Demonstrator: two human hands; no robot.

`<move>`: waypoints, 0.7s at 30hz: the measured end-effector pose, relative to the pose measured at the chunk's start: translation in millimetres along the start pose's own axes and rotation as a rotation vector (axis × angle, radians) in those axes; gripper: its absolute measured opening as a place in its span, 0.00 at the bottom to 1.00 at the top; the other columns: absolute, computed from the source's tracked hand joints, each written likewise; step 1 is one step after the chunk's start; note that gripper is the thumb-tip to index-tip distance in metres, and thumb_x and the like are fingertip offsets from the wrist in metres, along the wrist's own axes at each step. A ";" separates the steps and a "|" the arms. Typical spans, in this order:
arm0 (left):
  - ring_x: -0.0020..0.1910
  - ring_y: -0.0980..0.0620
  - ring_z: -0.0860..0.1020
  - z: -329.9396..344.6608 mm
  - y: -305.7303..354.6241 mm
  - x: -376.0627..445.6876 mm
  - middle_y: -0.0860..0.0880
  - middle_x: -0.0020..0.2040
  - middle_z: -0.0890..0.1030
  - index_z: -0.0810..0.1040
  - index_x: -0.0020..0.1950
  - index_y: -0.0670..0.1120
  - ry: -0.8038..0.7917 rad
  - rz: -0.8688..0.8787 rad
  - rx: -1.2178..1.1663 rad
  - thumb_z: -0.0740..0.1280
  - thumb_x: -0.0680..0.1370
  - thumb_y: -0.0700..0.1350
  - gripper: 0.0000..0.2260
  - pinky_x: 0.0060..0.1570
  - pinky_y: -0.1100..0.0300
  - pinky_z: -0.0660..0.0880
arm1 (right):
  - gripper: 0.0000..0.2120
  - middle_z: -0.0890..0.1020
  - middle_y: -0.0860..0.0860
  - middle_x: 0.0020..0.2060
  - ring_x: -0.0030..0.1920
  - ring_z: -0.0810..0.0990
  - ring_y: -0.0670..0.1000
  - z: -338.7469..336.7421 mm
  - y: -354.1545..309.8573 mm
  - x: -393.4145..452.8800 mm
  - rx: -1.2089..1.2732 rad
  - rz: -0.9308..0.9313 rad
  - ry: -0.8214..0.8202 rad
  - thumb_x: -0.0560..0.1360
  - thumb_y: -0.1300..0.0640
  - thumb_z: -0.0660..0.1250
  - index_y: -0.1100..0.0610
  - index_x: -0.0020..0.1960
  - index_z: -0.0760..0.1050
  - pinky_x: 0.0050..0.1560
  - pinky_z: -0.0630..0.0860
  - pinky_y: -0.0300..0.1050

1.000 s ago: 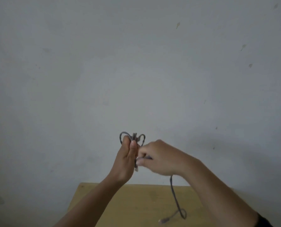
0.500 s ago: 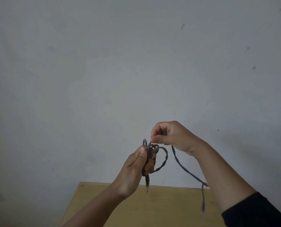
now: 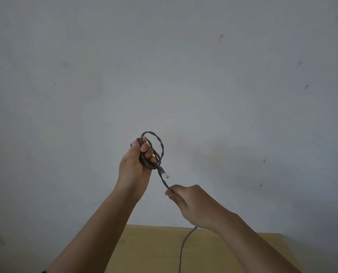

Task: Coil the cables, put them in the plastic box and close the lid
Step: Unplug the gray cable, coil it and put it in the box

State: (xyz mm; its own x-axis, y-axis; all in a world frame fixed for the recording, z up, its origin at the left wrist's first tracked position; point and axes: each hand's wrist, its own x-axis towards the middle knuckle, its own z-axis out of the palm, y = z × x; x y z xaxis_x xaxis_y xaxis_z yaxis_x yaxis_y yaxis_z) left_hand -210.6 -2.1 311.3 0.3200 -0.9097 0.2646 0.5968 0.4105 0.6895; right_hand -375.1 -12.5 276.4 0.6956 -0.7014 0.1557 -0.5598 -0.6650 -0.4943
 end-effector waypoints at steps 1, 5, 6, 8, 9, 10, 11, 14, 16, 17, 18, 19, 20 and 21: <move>0.30 0.56 0.66 -4.2 -2.7 1.4 0.55 0.32 0.70 0.71 0.46 0.46 0.032 0.007 0.030 0.49 0.83 0.45 0.14 0.33 0.64 0.67 | 0.14 0.76 0.55 0.32 0.29 0.71 0.54 -1.6 -5.5 -1.5 -0.042 -0.011 -0.023 0.81 0.50 0.53 0.57 0.54 0.74 0.33 0.69 0.47; 0.33 0.52 0.68 -20.6 -21.0 -6.7 0.52 0.34 0.73 0.71 0.45 0.45 0.134 0.081 0.519 0.51 0.82 0.45 0.12 0.39 0.57 0.67 | 0.11 0.76 0.50 0.36 0.34 0.73 0.50 -19.7 -32.1 -7.0 -0.106 -0.020 -0.162 0.79 0.51 0.57 0.56 0.49 0.74 0.36 0.69 0.45; 0.34 0.52 0.68 -25.3 -25.8 -12.2 0.52 0.34 0.73 0.71 0.45 0.44 0.110 0.106 0.692 0.51 0.82 0.46 0.12 0.39 0.55 0.67 | 0.10 0.75 0.48 0.34 0.34 0.73 0.50 -27.7 -37.7 -7.4 -0.117 -0.038 -0.177 0.78 0.51 0.58 0.56 0.46 0.75 0.35 0.68 0.44; 0.31 0.55 0.69 -32.4 -36.6 -28.8 0.55 0.32 0.73 0.69 0.43 0.43 -0.031 0.104 0.891 0.52 0.82 0.48 0.14 0.37 0.58 0.67 | 0.09 0.74 0.46 0.30 0.31 0.72 0.47 -47.6 -44.6 -5.5 -0.123 -0.060 -0.162 0.76 0.51 0.63 0.55 0.42 0.77 0.33 0.67 0.43; 0.29 0.57 0.68 -33.6 -41.7 -39.8 0.56 0.30 0.73 0.69 0.41 0.44 -0.125 0.078 0.911 0.52 0.81 0.49 0.14 0.35 0.61 0.66 | 0.08 0.74 0.45 0.29 0.30 0.71 0.46 -57.8 -44.3 -3.0 -0.104 -0.059 -0.135 0.75 0.50 0.66 0.54 0.41 0.77 0.32 0.66 0.41; 0.28 0.58 0.67 -33.0 -46.2 -51.1 0.56 0.29 0.72 0.69 0.40 0.44 -0.219 0.037 0.887 0.51 0.81 0.50 0.15 0.33 0.64 0.65 | 0.08 0.74 0.45 0.28 0.29 0.70 0.45 -67.5 -42.2 -0.4 -0.071 -0.052 -0.103 0.73 0.49 0.68 0.53 0.40 0.78 0.32 0.66 0.40; 0.27 0.58 0.65 -30.7 -49.6 -61.2 0.55 0.28 0.70 0.71 0.40 0.45 -0.301 -0.012 0.823 0.51 0.81 0.50 0.15 0.32 0.65 0.64 | 0.07 0.75 0.46 0.28 0.29 0.69 0.44 -75.4 -37.8 2.6 -0.025 -0.044 -0.080 0.71 0.49 0.70 0.52 0.39 0.78 0.33 0.66 0.39; 0.25 0.55 0.58 -20.5 -49.6 -78.0 0.53 0.26 0.62 0.75 0.40 0.46 -0.361 -0.175 0.531 0.56 0.79 0.52 0.14 0.27 0.65 0.59 | 0.06 0.78 0.59 0.33 0.33 0.72 0.54 -84.6 -21.0 9.8 0.197 -0.057 -0.072 0.68 0.51 0.74 0.52 0.38 0.79 0.37 0.71 0.50; 0.24 0.56 0.54 -13.8 -44.0 -78.9 0.54 0.25 0.59 0.76 0.40 0.45 -0.337 -0.245 0.364 0.56 0.76 0.52 0.15 0.25 0.65 0.56 | 0.04 0.79 0.62 0.37 0.35 0.75 0.54 -80.8 -10.9 12.5 0.346 -0.074 -0.016 0.68 0.53 0.75 0.51 0.39 0.80 0.41 0.75 0.51; 0.23 0.56 0.54 -11.6 -41.8 -77.8 0.54 0.24 0.58 0.76 0.39 0.44 -0.335 -0.255 0.301 0.54 0.76 0.53 0.17 0.25 0.64 0.54 | 0.03 0.79 0.60 0.36 0.32 0.74 0.50 -77.5 -7.6 12.4 0.423 -0.076 0.019 0.68 0.54 0.74 0.51 0.39 0.81 0.37 0.73 0.44; 0.23 0.57 0.53 -10.0 -39.6 -75.7 0.55 0.24 0.57 0.76 0.38 0.44 -0.327 -0.262 0.252 0.53 0.76 0.53 0.18 0.24 0.64 0.53 | 0.03 0.79 0.55 0.36 0.29 0.71 0.47 -73.1 -6.5 11.6 0.501 -0.065 0.041 0.68 0.54 0.73 0.51 0.41 0.81 0.31 0.70 0.39; 0.23 0.57 0.53 -9.1 -37.1 -73.5 0.55 0.23 0.57 0.76 0.37 0.45 -0.316 -0.269 0.213 0.53 0.76 0.53 0.18 0.24 0.63 0.52 | 0.05 0.80 0.49 0.37 0.28 0.68 0.47 -67.2 -5.3 11.2 0.573 -0.049 0.049 0.68 0.52 0.72 0.50 0.43 0.82 0.28 0.65 0.38; 0.22 0.57 0.53 -9.1 -35.3 -70.8 0.56 0.23 0.58 0.76 0.36 0.45 -0.306 -0.272 0.178 0.53 0.76 0.53 0.18 0.24 0.63 0.52 | 0.07 0.82 0.46 0.41 0.29 0.69 0.48 -61.1 -4.3 10.7 0.622 -0.039 0.049 0.69 0.51 0.70 0.48 0.47 0.82 0.28 0.65 0.39; 0.22 0.58 0.54 -8.3 -33.1 -67.8 0.56 0.23 0.58 0.76 0.36 0.45 -0.295 -0.269 0.148 0.54 0.76 0.53 0.18 0.24 0.63 0.52 | 0.08 0.83 0.45 0.44 0.33 0.72 0.50 -55.2 -3.3 10.5 0.644 -0.034 0.047 0.71 0.51 0.68 0.46 0.50 0.82 0.30 0.68 0.41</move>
State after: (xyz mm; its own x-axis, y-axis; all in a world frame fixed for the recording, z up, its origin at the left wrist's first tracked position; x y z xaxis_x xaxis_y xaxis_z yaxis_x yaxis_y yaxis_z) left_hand -246.0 46.5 265.0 -0.0693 -0.9710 0.2289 0.5116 0.1623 0.8437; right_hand -390.8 -31.8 326.8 0.6795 -0.7029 0.2100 -0.1455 -0.4097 -0.9005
